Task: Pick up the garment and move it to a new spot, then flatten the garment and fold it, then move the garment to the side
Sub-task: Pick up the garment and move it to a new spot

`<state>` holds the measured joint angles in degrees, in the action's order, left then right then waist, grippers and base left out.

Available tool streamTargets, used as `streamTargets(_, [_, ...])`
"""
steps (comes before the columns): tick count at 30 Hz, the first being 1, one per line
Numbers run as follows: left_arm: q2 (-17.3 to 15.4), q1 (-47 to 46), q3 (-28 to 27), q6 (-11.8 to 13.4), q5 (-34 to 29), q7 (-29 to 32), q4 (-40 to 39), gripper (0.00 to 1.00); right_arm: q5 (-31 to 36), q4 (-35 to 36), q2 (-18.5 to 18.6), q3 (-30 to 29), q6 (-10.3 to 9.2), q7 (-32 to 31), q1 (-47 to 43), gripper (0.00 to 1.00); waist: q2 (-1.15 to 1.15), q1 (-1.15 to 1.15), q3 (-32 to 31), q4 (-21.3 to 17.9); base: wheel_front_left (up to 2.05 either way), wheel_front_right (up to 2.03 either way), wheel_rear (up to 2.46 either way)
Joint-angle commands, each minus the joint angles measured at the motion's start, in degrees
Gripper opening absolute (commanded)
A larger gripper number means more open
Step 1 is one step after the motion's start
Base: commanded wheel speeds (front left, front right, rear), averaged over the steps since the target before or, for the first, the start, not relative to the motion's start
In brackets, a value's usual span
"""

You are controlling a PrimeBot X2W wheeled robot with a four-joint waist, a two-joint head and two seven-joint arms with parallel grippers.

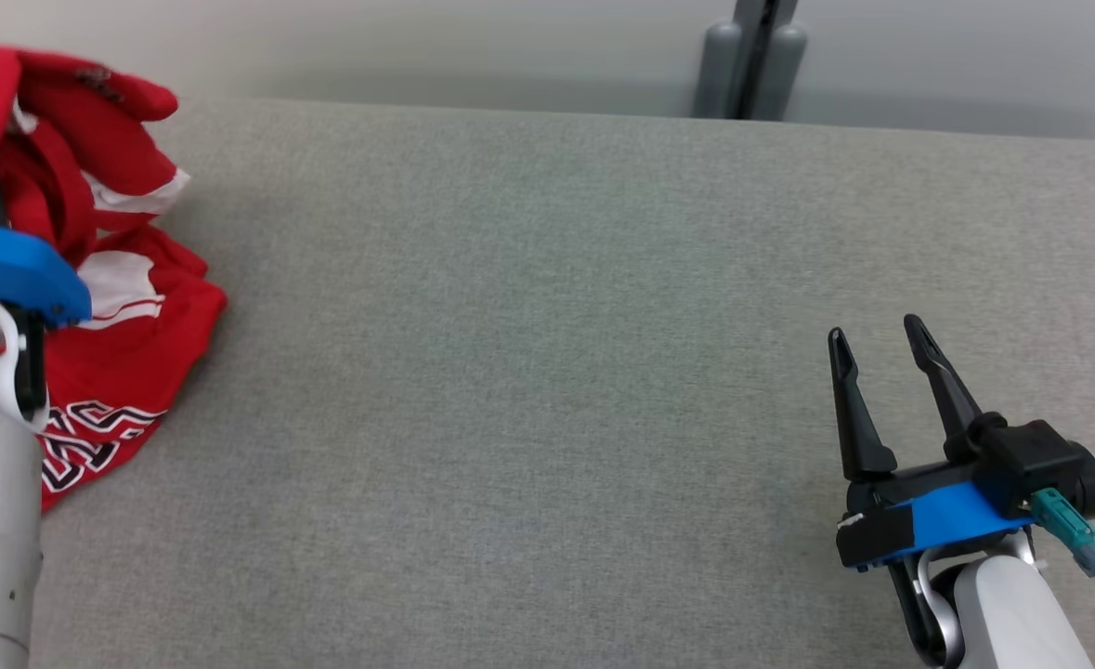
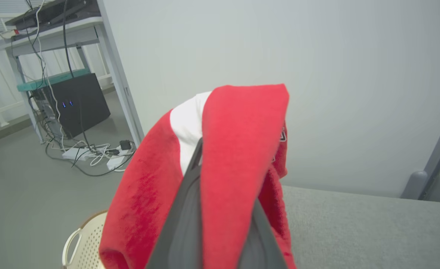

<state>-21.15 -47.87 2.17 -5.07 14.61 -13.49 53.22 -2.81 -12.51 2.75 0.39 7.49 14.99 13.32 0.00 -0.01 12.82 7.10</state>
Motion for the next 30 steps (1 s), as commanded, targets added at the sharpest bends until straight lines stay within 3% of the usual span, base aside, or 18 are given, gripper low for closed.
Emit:
streamTargets(1, [0.1, -1.1, 0.2, 0.0, -0.3, -0.5, -0.9, 0.00, -0.5, -0.1, 0.2, 0.0, 0.01, 0.3, -0.9, 1.00, 0.00, 0.01, -1.2, -1.2, 0.00, 0.00, 0.00])
streamTargets(8, [0.7, -3.3, 2.3, -0.5, -1.2, -0.6, -13.8, 0.00, -3.1, 0.1, 0.3, 0.8, 0.01, 0.3, -1.7, 1.00, 0.00, 0.01, -3.2, -5.7, 0.00, 0.00, 0.00])
streamTargets(18, [3.7, -3.2, 7.3, -0.4, -1.6, 7.3, -34.9, 0.00, -6.9, 0.4, 0.2, 2.9, 0.01, 0.3, -0.8, 1.00, 0.00, 0.01, -2.1, -16.9, 0.00, 0.00, 0.00])
streamTargets(24, [6.2, -1.4, 11.0, -0.6, -1.6, 10.3, -39.5, 0.00, -8.7, 0.9, 0.2, 3.7, 0.01, 0.2, 0.1, 1.00, 0.00, 0.01, -0.1, -21.9, 0.00, 0.00, 0.00])
streamTargets(30, [8.3, 2.6, 16.1, -1.2, -1.9, 10.7, -37.5, 0.00, -9.3, 1.4, 0.2, 3.7, 0.01, 0.3, 0.5, 1.00, 0.00, 0.01, 1.5, -23.2, 0.00, 0.00, 0.00])
